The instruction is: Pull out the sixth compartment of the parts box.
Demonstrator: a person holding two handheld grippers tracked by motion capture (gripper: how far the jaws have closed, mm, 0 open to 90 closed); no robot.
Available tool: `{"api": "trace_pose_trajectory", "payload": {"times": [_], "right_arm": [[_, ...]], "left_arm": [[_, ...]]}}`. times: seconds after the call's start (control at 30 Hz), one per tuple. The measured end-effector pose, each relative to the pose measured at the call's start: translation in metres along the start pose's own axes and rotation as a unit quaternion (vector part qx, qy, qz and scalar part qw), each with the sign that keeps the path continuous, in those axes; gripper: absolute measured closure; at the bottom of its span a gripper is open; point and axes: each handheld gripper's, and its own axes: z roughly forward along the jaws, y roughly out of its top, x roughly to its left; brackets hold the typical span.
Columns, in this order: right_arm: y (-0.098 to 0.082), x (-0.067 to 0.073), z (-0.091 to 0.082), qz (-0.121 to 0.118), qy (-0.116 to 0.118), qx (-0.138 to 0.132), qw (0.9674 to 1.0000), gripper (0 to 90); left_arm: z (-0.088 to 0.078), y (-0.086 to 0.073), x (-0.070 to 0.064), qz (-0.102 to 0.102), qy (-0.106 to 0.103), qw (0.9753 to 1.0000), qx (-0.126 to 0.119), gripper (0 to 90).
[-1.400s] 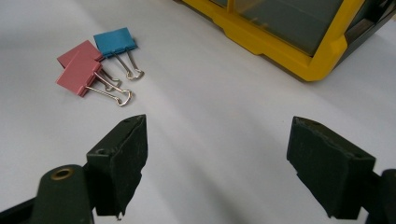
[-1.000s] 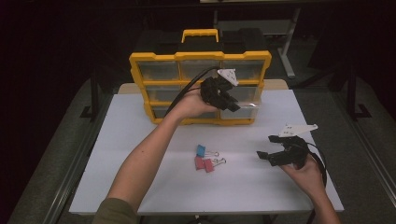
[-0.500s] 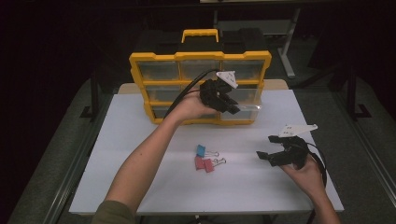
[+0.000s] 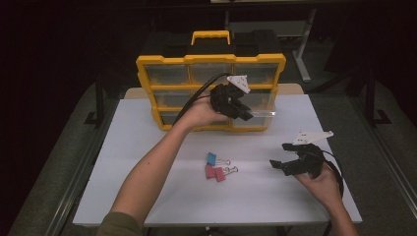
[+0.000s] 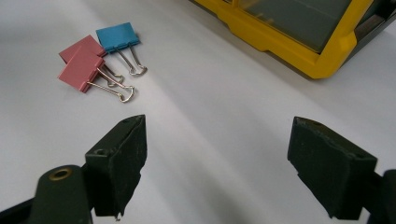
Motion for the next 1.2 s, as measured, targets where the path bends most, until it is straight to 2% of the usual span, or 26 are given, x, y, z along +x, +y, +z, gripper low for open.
{"api": "trace_pose_trajectory", "payload": {"times": [0.37, 0.4, 0.47, 0.83, 0.97, 1.2], "right_arm": [[0.0, 0.0, -0.001, 0.0, 0.0, 0.0, 1.0, 18.6], [0.0, 0.0, 0.0, 0.0, 0.001, 0.0, 1.0, 18.5], [0.0, 0.0, 0.001, 0.002, 0.001, 0.002, 1.0, 18.5], [0.001, 0.003, 0.004, 0.0, 0.0, 0.008, 1.0, 18.6], [0.001, 0.003, 0.004, 0.001, 0.0, 0.007, 1.0, 18.6], [0.001, 0.004, 0.006, 0.002, -0.003, 0.01, 0.9999, 18.6]], "left_arm": [[-0.003, -0.002, 0.001, -0.003, 0.001, 1.0, -0.009, 71.3], [-0.007, -0.004, 0.001, -0.011, 0.001, 0.9996, -0.025, 68.1], [-0.011, -0.005, -0.001, -0.017, 0.005, 0.9992, -0.036, 67.0], [-0.036, -0.009, -0.007, -0.023, 0.025, 0.9973, -0.066, 61.5], [-0.048, -0.016, -0.009, -0.024, 0.034, 0.9964, -0.073, 59.7], [-0.058, -0.027, -0.009, -0.037, 0.041, 0.9951, -0.082, 58.0]]}}
